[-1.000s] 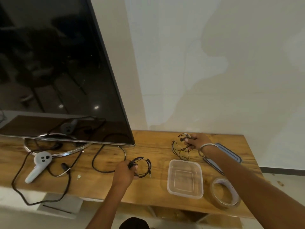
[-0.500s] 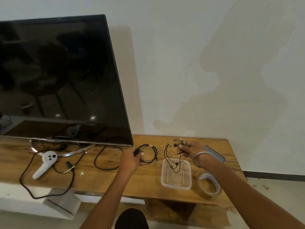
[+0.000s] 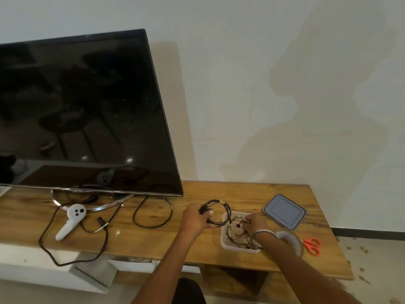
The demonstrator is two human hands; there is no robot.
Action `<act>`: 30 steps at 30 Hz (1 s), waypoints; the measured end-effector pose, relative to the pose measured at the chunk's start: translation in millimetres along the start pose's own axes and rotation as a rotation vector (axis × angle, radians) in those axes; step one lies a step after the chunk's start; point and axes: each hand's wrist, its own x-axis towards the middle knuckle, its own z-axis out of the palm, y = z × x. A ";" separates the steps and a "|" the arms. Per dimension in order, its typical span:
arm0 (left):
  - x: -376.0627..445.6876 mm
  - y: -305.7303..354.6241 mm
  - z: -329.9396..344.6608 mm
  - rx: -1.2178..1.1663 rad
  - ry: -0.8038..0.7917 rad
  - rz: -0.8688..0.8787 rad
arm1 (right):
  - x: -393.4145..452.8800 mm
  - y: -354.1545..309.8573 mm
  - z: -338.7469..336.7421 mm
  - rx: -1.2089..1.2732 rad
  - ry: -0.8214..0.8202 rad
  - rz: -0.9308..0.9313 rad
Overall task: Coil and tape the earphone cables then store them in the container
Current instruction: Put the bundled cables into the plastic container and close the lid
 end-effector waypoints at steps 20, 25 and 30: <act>24.9 -19.3 69.6 0.124 -0.169 -0.101 | 5.0 15.3 -33.5 -0.293 0.218 -0.209; 28.5 -21.0 92.2 0.242 -0.222 -0.147 | 5.5 47.7 -65.2 -0.245 0.292 -0.165; 35.9 -35.5 104.7 0.357 -0.247 -0.165 | 10.3 74.7 -88.0 -0.219 0.292 -0.115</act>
